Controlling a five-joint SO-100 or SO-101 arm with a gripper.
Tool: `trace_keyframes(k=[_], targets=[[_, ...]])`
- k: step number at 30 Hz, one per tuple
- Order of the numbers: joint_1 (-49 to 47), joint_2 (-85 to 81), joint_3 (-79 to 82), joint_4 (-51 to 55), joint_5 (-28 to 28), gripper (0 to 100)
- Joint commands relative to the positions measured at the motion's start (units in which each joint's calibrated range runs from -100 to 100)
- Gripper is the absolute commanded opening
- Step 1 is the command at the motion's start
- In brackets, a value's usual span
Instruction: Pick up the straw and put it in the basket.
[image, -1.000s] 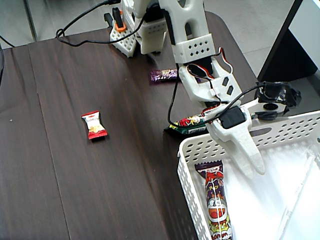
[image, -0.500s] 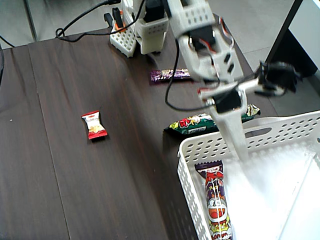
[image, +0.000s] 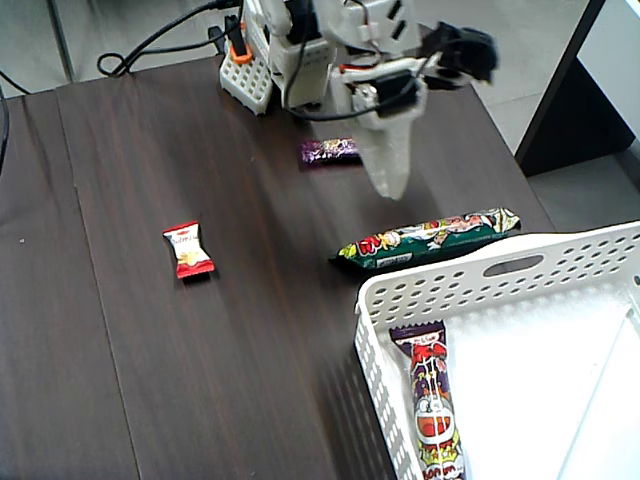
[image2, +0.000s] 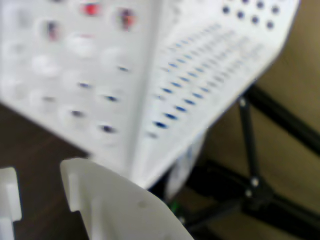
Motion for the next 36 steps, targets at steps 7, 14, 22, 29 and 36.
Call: trace_keyframes(k=[7, 14, 22, 29, 36], targets=[[2.54, -32.57, 11.72, 23.49, 2.87, 6], [5.26, -41.99, 16.73, 31.43, 1.36, 6], [5.33, -41.49, 21.46, 28.53, -2.5, 6], [5.33, -41.49, 21.55, 28.35, -2.45, 6], [5.33, -41.49, 21.55, 28.35, -2.45, 6]])
